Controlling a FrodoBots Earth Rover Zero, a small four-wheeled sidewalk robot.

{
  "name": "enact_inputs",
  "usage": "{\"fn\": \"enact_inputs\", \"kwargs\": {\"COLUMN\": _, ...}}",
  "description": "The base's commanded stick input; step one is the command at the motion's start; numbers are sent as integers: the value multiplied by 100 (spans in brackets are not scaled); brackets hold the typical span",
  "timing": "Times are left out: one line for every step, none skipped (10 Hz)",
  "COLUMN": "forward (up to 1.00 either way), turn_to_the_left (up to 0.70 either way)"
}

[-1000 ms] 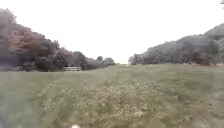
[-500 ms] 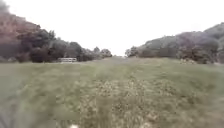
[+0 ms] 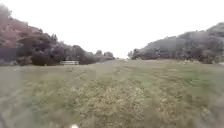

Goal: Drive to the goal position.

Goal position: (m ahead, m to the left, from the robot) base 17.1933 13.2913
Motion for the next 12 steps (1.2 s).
{"fn": "enact_inputs", "kwargs": {"forward": 85, "turn_to_the_left": 0}}
{"fn": "enact_inputs", "kwargs": {"forward": 85, "turn_to_the_left": 0}}
{"fn": "enact_inputs", "kwargs": {"forward": 85, "turn_to_the_left": 0}}
{"fn": "enact_inputs", "kwargs": {"forward": 85, "turn_to_the_left": 0}}
{"fn": "enact_inputs", "kwargs": {"forward": 85, "turn_to_the_left": 0}}
{"fn": "enact_inputs", "kwargs": {"forward": 85, "turn_to_the_left": 0}}
{"fn": "enact_inputs", "kwargs": {"forward": 85, "turn_to_the_left": 0}}
{"fn": "enact_inputs", "kwargs": {"forward": 85, "turn_to_the_left": 0}}
{"fn": "enact_inputs", "kwargs": {"forward": 85, "turn_to_the_left": 0}}
{"fn": "enact_inputs", "kwargs": {"forward": 85, "turn_to_the_left": 0}}
{"fn": "enact_inputs", "kwargs": {"forward": 85, "turn_to_the_left": 3}}
{"fn": "enact_inputs", "kwargs": {"forward": 85, "turn_to_the_left": 26}}
